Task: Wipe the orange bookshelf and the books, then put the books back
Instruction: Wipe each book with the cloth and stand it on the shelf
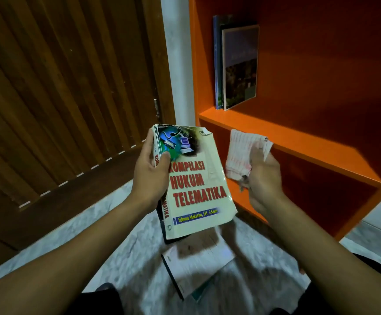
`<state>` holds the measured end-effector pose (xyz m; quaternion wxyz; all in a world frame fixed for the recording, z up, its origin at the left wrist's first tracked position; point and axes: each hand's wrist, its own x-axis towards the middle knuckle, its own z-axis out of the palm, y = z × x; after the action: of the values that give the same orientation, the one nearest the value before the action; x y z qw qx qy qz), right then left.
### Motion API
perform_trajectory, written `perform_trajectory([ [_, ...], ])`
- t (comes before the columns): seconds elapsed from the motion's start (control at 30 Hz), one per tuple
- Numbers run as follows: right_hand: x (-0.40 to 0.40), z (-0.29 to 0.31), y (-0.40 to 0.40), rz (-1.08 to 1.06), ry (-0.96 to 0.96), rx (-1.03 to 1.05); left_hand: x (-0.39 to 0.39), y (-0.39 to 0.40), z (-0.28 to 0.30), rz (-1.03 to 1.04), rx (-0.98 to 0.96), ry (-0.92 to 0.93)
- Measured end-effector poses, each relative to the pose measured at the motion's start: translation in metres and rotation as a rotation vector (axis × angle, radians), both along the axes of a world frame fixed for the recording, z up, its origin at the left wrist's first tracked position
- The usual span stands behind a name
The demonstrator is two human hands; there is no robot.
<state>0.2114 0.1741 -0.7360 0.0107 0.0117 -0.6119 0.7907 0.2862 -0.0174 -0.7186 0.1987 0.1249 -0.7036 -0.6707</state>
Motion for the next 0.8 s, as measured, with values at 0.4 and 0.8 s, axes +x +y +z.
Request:
perform_trajectory([
  [0.4, 0.002, -0.021, -0.015, 0.28, 0.533, 0.653, 0.016, 0.021, 0.005, -0.125, 0.062, -0.043],
  [0.8, 0.037, -0.035, -0.011, 0.633, 0.49, 0.519, -0.009, -0.048, 0.003, 0.245, 0.386, -0.015],
])
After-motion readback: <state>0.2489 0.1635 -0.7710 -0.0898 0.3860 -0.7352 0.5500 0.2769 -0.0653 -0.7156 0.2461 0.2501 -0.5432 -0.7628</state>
